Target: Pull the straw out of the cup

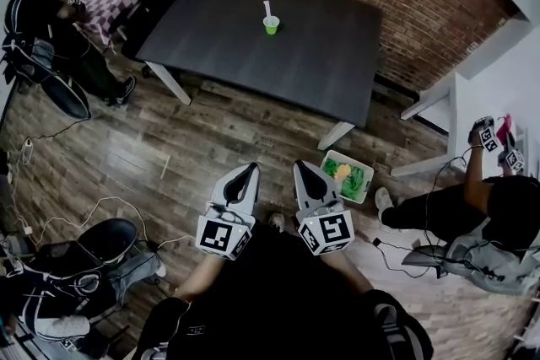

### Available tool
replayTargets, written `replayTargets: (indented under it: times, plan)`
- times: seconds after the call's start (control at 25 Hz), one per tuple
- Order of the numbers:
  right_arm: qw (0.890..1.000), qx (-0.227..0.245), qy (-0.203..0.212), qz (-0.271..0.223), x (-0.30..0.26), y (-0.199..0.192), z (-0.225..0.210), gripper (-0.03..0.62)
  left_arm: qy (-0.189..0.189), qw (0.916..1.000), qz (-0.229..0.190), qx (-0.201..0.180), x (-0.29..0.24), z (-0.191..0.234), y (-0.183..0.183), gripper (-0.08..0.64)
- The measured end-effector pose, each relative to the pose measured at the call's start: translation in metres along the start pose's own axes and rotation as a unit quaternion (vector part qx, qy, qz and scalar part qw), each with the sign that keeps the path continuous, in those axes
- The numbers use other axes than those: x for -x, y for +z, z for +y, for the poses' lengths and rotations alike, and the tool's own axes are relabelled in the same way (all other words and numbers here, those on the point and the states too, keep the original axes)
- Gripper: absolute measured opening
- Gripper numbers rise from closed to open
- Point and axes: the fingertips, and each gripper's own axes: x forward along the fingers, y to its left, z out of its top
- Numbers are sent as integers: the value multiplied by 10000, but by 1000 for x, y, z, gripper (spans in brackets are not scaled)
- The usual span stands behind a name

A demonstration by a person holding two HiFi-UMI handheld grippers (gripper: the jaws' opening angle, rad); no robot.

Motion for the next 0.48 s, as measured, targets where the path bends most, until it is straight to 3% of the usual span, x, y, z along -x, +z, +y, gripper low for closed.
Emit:
replayTargets:
  times: [0.24, 0.48]
  plan:
    - [9999, -94, -28, 33, -12, -2, -14, 5, 170, 9998, 88, 110, -6, 8, -6, 3]
    - [9999, -89, -139, 2, -43, -1, -20, 5, 73, 9998, 119, 163, -24, 33, -12, 4]
